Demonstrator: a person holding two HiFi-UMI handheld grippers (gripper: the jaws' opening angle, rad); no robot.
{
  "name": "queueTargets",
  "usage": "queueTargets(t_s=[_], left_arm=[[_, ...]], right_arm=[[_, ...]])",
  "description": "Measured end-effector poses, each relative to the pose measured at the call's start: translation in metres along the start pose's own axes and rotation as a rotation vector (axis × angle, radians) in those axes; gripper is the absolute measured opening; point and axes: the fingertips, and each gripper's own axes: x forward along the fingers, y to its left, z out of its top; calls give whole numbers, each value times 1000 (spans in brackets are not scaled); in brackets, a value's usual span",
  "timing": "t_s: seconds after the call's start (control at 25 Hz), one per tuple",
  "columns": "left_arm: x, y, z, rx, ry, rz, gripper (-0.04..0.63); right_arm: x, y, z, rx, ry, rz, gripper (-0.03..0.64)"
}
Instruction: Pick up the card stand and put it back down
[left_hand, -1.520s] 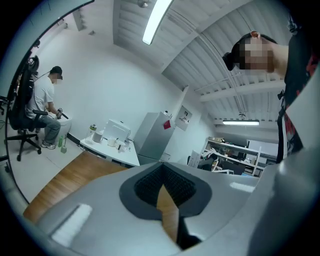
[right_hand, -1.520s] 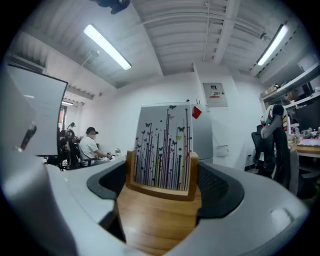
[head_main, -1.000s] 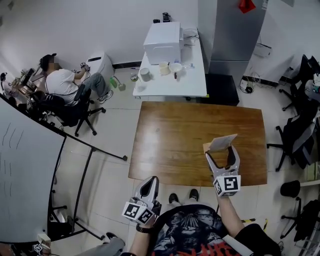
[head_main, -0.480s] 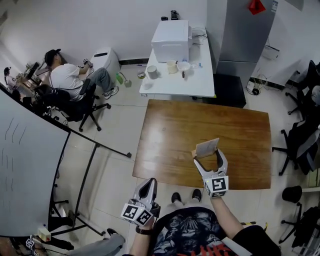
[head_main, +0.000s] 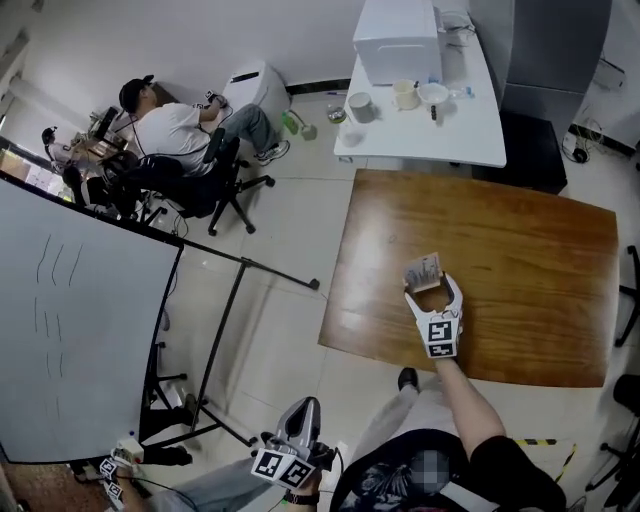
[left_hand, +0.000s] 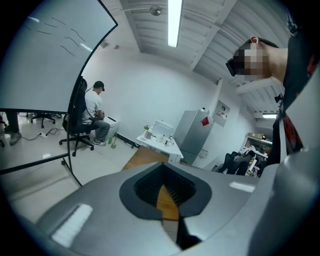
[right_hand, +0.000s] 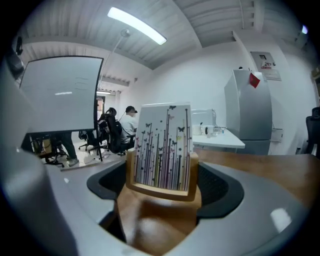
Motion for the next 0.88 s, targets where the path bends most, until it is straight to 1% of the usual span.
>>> queueTargets(t_s=[0.12, 0.24, 0.32, 0.36, 0.4, 0.44, 0.48, 0.56, 0.64, 0.72, 0.76, 0.84, 0.88], left_arm=[[-3, 21, -2, 4, 8, 35, -2], [-3, 25, 1, -5, -7, 25, -2], [1, 26, 8, -13, -21, 0, -2], [5, 26, 12, -21, -29, -15, -2], [9, 25, 16, -28, -38, -35, -3], [15, 22, 20, -33, -48, -60, -2], [21, 17, 23, -37, -57, -89, -2], [36, 7, 29, -43, -72, -156, -2], [48, -2, 31, -42, -72, -217, -3], [56, -5, 31, -22, -47, -275, -3], [59, -6, 31, 0, -27, -309, -3], [71, -18, 27, 39, 13, -394, -2], [80, -29, 22, 43, 28, -441, -2]], right_arm=[[43, 0, -16, -15, 63, -18, 436], [54, 5, -32, -5, 129, -8, 434], [53, 13, -45, 24, 199, 19, 426], [50, 17, -52, 34, 235, 34, 369], [45, 19, -56, 41, 259, 45, 374], [39, 17, -58, 52, 268, 51, 398], [29, 13, -58, 68, 263, 49, 407], [-3, -4, -45, 127, 225, 26, 398], [-58, -22, -23, 210, 158, -23, 306], [-121, -34, 5, 257, 78, -110, 183], [-152, -36, 23, 257, 37, -162, 109], [-210, -44, 62, 238, -43, -254, 2], [-238, -53, 80, 229, -77, -292, -6]])
